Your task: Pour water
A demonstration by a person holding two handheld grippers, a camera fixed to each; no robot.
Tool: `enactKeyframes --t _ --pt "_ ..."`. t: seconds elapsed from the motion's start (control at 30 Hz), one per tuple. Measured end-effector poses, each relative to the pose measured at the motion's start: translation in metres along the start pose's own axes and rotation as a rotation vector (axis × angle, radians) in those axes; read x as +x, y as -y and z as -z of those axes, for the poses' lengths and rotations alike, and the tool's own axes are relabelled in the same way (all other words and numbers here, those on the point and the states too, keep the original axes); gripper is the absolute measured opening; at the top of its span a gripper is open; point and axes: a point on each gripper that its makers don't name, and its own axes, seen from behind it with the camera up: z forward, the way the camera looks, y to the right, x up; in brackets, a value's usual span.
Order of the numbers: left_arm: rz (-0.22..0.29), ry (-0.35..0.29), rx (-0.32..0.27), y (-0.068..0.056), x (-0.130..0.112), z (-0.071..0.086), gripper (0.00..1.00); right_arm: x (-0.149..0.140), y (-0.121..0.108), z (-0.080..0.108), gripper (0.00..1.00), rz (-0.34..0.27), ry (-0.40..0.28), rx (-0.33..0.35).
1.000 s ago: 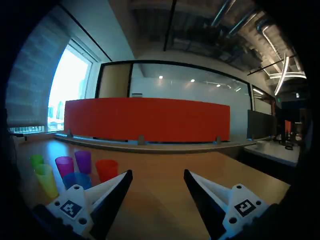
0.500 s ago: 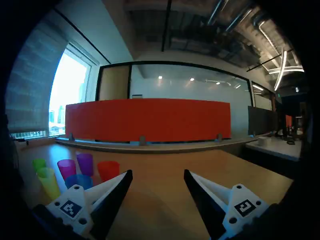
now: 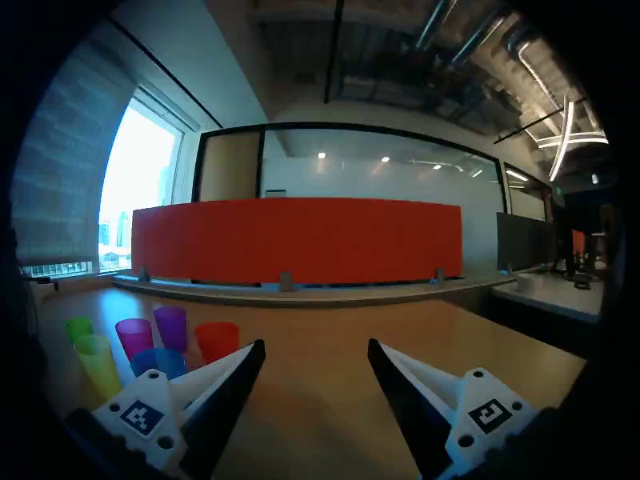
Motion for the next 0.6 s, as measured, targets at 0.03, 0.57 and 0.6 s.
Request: enactKeyframes --t 0.03,0.57,0.6 --pt "0.000 0.000 0.000 0.0000 0.0000 -0.0001 1.00 0.0001 -0.0002 0.0003 0.99 0.000 0.000 0.000" --pt "0.000 0.000 0.000 0.0001 0.0002 -0.0007 1.00 -0.0004 -0.0012 0.0004 1.00 -0.001 0.001 -0.003" --pt "0.000 0.000 0.000 0.0001 0.0003 -0.0006 0.99 -0.0004 -0.0012 0.0004 1.00 -0.001 0.001 -0.003"
